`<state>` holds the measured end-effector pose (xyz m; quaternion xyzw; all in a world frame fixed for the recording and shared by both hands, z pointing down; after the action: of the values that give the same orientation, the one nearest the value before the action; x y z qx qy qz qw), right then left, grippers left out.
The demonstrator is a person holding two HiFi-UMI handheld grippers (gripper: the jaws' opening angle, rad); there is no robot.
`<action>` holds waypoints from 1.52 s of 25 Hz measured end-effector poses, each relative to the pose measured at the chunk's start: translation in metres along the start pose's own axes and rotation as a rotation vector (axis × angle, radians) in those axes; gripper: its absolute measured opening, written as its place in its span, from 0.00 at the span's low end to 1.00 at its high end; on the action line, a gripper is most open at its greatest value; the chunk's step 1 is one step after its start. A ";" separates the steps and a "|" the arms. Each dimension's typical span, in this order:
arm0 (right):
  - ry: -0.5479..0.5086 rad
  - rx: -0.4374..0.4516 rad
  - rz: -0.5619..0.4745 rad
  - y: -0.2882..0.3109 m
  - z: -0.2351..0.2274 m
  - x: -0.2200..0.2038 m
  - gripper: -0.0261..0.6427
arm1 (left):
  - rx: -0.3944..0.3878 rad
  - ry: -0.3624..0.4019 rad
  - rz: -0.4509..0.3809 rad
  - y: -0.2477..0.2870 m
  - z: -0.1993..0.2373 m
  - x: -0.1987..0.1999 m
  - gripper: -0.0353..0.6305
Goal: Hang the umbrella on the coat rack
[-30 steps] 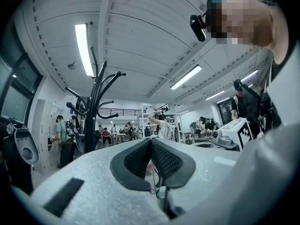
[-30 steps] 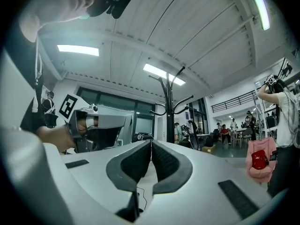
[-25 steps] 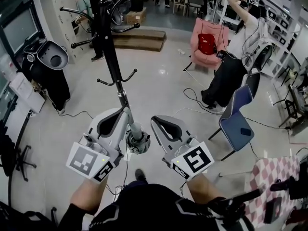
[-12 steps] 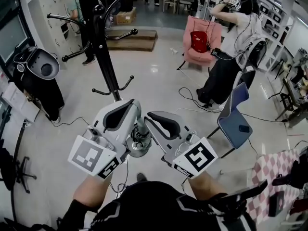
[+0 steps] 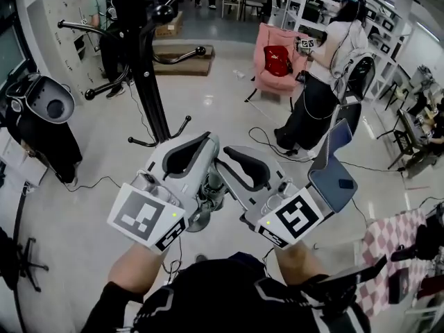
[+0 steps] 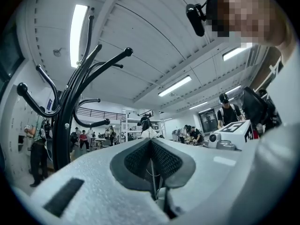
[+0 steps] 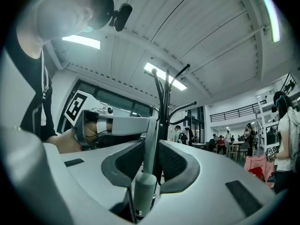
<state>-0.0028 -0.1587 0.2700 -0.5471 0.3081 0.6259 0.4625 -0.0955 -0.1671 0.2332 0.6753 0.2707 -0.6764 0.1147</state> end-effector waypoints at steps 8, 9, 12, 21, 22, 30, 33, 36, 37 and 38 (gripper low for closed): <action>0.007 0.055 -0.015 0.015 -0.037 -0.009 0.15 | 0.037 0.031 0.020 0.033 0.011 -0.007 0.07; 0.010 0.068 -0.019 0.018 -0.044 -0.011 0.15 | 0.053 0.039 0.022 0.038 0.013 -0.006 0.07; 0.033 0.122 -0.045 0.020 -0.062 -0.016 0.12 | 0.103 0.059 0.031 0.051 0.015 -0.008 0.07; 0.074 0.285 -0.106 0.035 -0.105 -0.019 0.07 | 0.244 0.104 0.046 0.078 0.025 -0.006 0.07; 0.078 0.299 -0.110 0.036 -0.111 -0.020 0.07 | 0.256 0.108 0.046 0.083 0.026 -0.006 0.07; 0.103 0.345 -0.149 0.040 -0.131 -0.028 0.06 | 0.334 0.104 0.054 0.092 0.031 -0.016 0.07; 0.113 0.366 -0.166 0.040 -0.130 -0.032 0.06 | 0.348 0.119 0.053 0.090 0.028 -0.018 0.07; 0.124 0.377 -0.181 0.043 -0.141 -0.028 0.06 | 0.369 0.138 0.053 0.096 0.030 -0.009 0.07; 0.129 0.381 -0.188 0.045 -0.144 -0.026 0.06 | 0.379 0.144 0.052 0.098 0.032 -0.006 0.07; 0.132 0.385 -0.196 0.047 -0.146 -0.023 0.05 | 0.387 0.149 0.051 0.098 0.033 -0.003 0.07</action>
<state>0.0114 -0.3121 0.2558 -0.5158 0.3972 0.4704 0.5957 -0.0721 -0.2657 0.2133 0.7395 0.1261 -0.6609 -0.0203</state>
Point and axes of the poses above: the fingertips, and each gripper's own axes: y forward along the fingers, z to its left, x out of its top, the point moved 5 cm from there along -y, backward along the fingers, and after that the axes turned 12 degrees about x, right-handed, at the moved point
